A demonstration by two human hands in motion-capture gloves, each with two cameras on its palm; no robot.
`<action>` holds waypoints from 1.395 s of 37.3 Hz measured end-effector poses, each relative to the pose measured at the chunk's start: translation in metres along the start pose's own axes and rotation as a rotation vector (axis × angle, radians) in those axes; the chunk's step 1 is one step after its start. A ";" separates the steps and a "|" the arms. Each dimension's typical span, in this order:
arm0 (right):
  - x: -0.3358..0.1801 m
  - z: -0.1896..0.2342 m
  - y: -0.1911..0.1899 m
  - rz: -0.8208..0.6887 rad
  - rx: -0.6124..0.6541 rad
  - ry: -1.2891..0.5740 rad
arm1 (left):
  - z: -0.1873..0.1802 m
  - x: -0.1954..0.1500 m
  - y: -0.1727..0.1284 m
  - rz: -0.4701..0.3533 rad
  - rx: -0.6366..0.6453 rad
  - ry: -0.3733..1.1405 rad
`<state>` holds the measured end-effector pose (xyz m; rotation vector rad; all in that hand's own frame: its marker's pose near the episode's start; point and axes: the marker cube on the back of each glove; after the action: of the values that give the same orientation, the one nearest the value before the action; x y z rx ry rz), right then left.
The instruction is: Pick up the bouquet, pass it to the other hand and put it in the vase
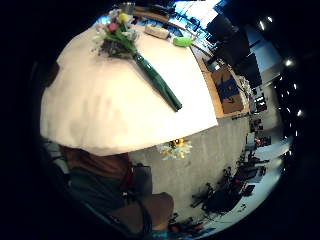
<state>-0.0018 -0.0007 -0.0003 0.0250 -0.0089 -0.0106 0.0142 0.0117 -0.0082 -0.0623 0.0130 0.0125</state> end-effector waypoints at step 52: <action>0.145 0.063 -0.086 0.151 -0.322 -0.299 | -0.011 0.009 -0.008 0.037 0.072 0.009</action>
<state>0.1416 -0.0896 0.0615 -0.2996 -0.3078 0.1351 0.0228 0.0027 -0.0189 0.0101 0.0238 0.0486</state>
